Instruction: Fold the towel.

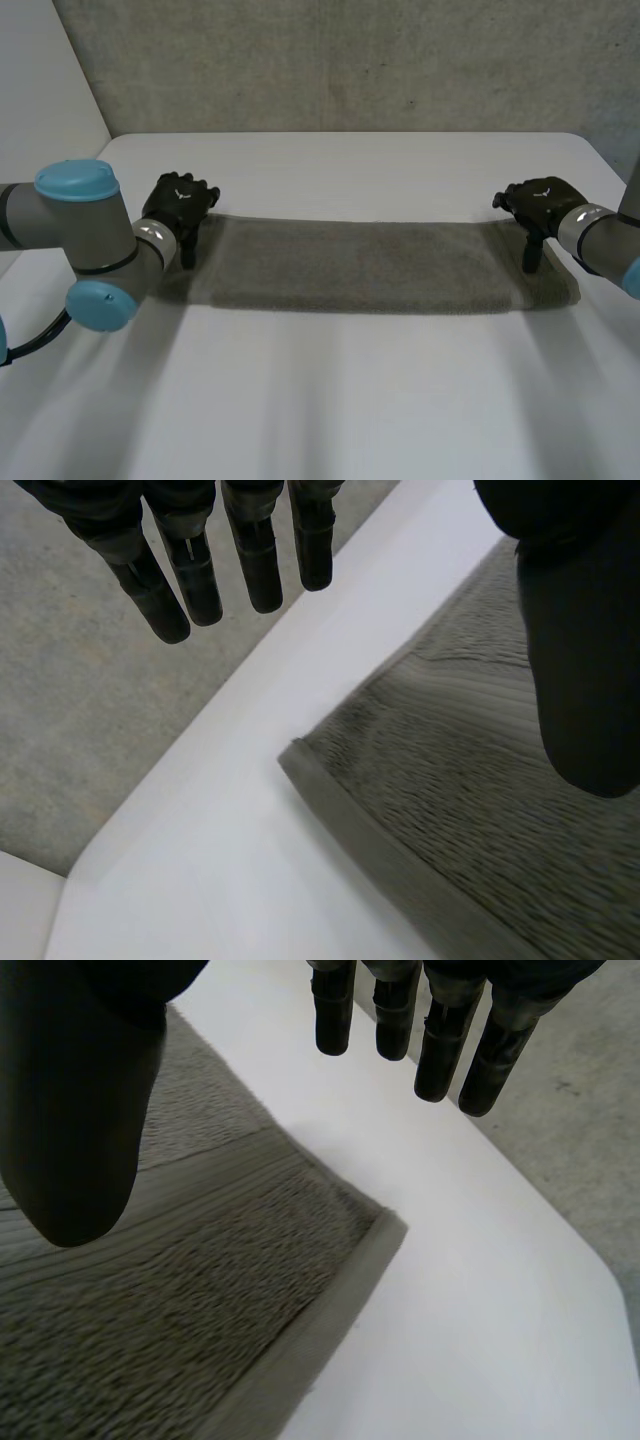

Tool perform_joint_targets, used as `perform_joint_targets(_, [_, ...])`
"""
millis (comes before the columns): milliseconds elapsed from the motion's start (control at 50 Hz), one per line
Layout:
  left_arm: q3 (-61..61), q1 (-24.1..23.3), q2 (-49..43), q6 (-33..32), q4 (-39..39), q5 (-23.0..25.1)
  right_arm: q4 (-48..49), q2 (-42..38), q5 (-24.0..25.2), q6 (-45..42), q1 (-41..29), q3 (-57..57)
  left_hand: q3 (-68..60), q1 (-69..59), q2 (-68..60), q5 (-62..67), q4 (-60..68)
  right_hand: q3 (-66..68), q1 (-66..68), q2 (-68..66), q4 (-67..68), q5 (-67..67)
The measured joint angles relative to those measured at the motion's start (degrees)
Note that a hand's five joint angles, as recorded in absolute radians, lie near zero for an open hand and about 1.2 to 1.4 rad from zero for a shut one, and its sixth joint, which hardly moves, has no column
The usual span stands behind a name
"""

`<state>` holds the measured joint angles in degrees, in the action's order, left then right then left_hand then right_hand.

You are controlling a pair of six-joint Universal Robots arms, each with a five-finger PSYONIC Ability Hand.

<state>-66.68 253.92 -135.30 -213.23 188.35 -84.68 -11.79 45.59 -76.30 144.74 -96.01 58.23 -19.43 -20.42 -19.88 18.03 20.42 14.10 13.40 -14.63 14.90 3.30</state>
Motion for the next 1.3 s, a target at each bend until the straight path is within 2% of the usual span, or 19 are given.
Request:
perform_joint_targets(180, [-9.7, -0.1, 5.7, -0.1, -0.3, 0.7, 0.9, 6.1, 0.9, -1.2, 1.8, 11.4, 0.0, 0.0, 0.0, 0.0, 0.0, 0.0, 0.0, 0.0, 0.0, 0.0])
perform_joint_targets(320, [-15.5, 0.3, 10.2, 0.2, 0.3, 0.9, 3.2, 11.2, 4.0, -2.3, 6.2, 21.8, 0.0, 0.0, 0.0, 0.0, 0.0, 0.0, 0.0, 0.0, 0.0, 0.0])
perform_joint_targets(500, [-18.5, 0.7, 13.1, 2.8, 2.7, 0.8, 6.3, 12.5, 5.9, -2.5, 8.0, 28.0, 0.0, 0.0, 0.0, 0.1, 0.0, 0.7, 1.7, -0.6, 0.5, 1.5])
perform_joint_targets(560, [-18.9, 0.6, 13.3, 3.6, 3.3, 0.8, 7.1, 12.4, 5.8, -2.5, 8.0, 28.5, 0.0, 0.0, 0.0, 0.1, 0.0, 8.7, 10.8, -9.2, 8.2, 10.5])
perform_joint_targets(600, [-19.3, 0.4, 13.4, 4.0, 3.6, 0.8, 7.7, 12.2, 5.7, -2.5, 8.0, 28.6, 0.0, 0.0, 0.0, 0.1, 0.0, 26.0, 26.7, -25.9, 25.2, 26.6])
perform_joint_targets(660, [-19.6, 0.2, 13.6, 4.3, 3.8, 0.8, 8.3, 12.0, 5.5, -2.4, 8.0, 28.4, 0.0, 0.0, 0.0, 0.1, 0.0, 40.7, 41.7, -40.9, 40.2, 41.9])
perform_joint_targets(760, [-19.9, 0.1, 14.0, 4.7, 3.8, 0.9, 9.3, 11.6, 5.0, -2.4, 8.3, 27.6, 0.0, 0.0, 0.0, 0.1, 0.0, 60.8, 61.6, -60.4, 60.3, 62.2])
perform_joint_targets(800, [-20.0, 0.1, 14.3, 4.8, 3.7, 0.9, 9.6, 11.5, 4.8, -2.4, 8.6, 27.3, 0.0, 0.0, 0.0, 0.1, 0.0, 62.5, 63.7, -61.4, 61.9, 64.4])
perform_joint_targets(960, [-20.3, 0.2, 16.8, 7.1, 3.7, 0.9, 12.3, 12.8, 1.8, -3.3, 11.7, 25.7, 0.0, 0.0, 0.0, 0.1, 0.0, 62.5, 63.8, -61.4, 62.0, 64.5])
perform_joint_targets(1140, [-20.5, 0.8, 20.2, 9.9, 3.7, 0.9, 12.2, 15.1, -0.2, -8.0, 17.4, 21.6, 0.0, 0.0, 0.0, 0.0, 0.0, 62.7, 63.8, -61.4, 62.0, 64.5])
perform_joint_targets(1180, [-20.7, 0.9, 20.5, 10.1, 3.7, 0.9, 11.5, 15.1, 0.2, -8.5, 17.8, 21.4, 0.0, 0.0, 0.0, 0.0, 0.0, 52.5, 53.3, -51.3, 51.6, 53.2])
perform_joint_targets(1240, [-21.1, 0.9, 20.7, 10.3, 3.7, 0.9, 9.8, 15.1, 2.7, -8.4, 17.2, 22.2, 0.0, 0.0, 0.0, 0.0, 0.0, 28.8, 29.0, -27.4, 28.3, 29.1])
perform_joint_targets(1300, [-21.5, 0.7, 20.7, 10.4, 3.7, 0.9, 8.6, 15.1, 7.0, -7.6, 16.2, 23.8, 0.0, 0.1, 0.0, 0.0, 0.0, 23.0, 23.6, -23.1, 22.0, 22.3])
